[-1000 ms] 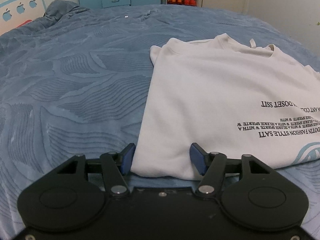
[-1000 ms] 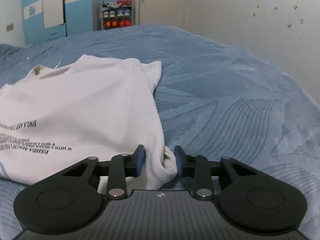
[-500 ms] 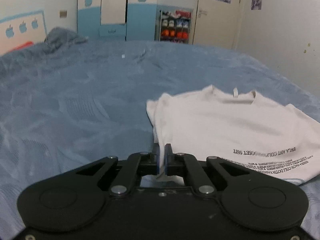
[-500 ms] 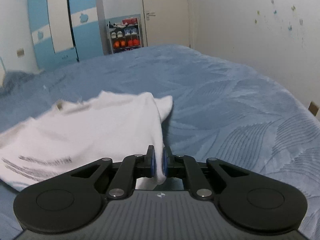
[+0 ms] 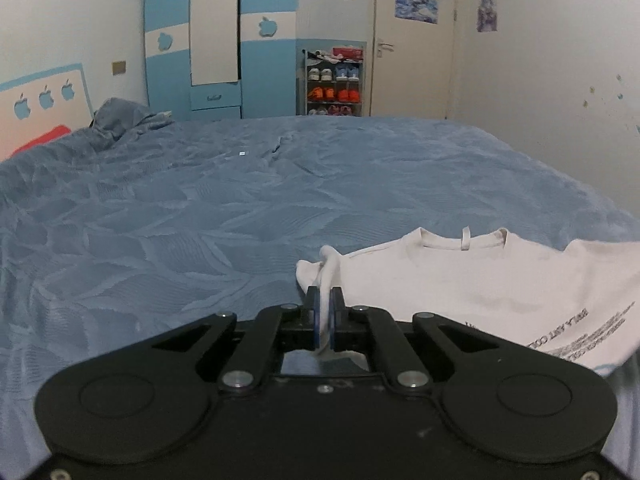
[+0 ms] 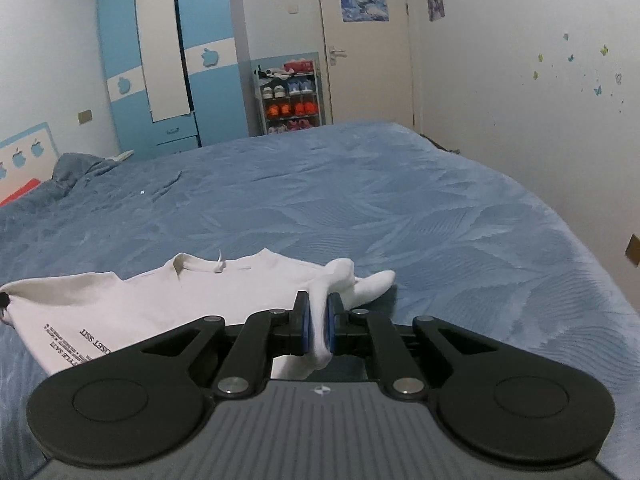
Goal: Fold small clothes
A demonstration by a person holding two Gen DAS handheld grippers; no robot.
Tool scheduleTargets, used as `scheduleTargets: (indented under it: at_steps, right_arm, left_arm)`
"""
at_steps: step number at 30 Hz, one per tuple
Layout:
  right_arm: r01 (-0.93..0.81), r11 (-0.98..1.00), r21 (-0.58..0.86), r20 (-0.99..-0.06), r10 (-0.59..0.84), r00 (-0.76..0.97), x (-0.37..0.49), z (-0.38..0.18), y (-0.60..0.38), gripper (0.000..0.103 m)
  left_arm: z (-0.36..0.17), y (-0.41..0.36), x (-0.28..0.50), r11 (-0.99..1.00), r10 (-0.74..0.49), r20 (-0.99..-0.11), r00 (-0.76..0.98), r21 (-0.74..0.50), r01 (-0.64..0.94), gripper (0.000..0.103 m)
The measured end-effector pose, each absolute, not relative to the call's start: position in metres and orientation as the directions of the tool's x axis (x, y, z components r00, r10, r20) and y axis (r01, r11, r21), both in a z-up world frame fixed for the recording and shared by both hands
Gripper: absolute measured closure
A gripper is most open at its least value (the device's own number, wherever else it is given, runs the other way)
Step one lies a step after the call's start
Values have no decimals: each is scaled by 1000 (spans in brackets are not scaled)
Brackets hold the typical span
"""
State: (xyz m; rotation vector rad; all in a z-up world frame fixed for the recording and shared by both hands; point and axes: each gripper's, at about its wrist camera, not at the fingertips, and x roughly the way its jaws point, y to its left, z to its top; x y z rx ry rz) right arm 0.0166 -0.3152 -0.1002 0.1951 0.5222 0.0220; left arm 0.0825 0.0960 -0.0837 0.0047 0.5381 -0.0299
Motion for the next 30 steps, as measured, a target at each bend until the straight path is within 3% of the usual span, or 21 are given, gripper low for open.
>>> scheduleTargets:
  at_steps: [6,13,15,20,24,26,28,30]
  right_arm:
    - [59,983,171,-568,50,821,-14,-134,-310,94]
    - [148,976,161,-686,3,727,-15,-213,-313,95]
    - [159,972,174,-707,10,707,-11,-232,-316,94]
    - [136,987,90,-686,-38,726,-4,-259,-300,93]
    - [164,981,104,-665,-54,745,-10,-260,-298,93]
    - [161,982,95,-672,-56,739,-13,-252,-300,86]
    - [147,989,22,-654,-97,751,-18,-233,-295,75]
    - [138,990,-41,-598,-135,790,-29,-211,-289,66]
  left_arm:
    - [-111,97,41,999,-50,-554,831,-27,42,99]
    - [-194,108,36,998,52,-691,721,22,-51,99]
    - [-209,116,39,998,33,-707,706,-11,-57,98]
    - [-228,103,49,996,82,-709,701,84,-32,97]
    - [-231,99,51,989,111,-696,710,144,-13,96]
    - [-218,95,59,983,117,-695,710,183,17,90]
    - [-198,97,60,977,121,-667,735,213,33,65]
    - [-176,101,55,980,99,-638,763,195,36,62]
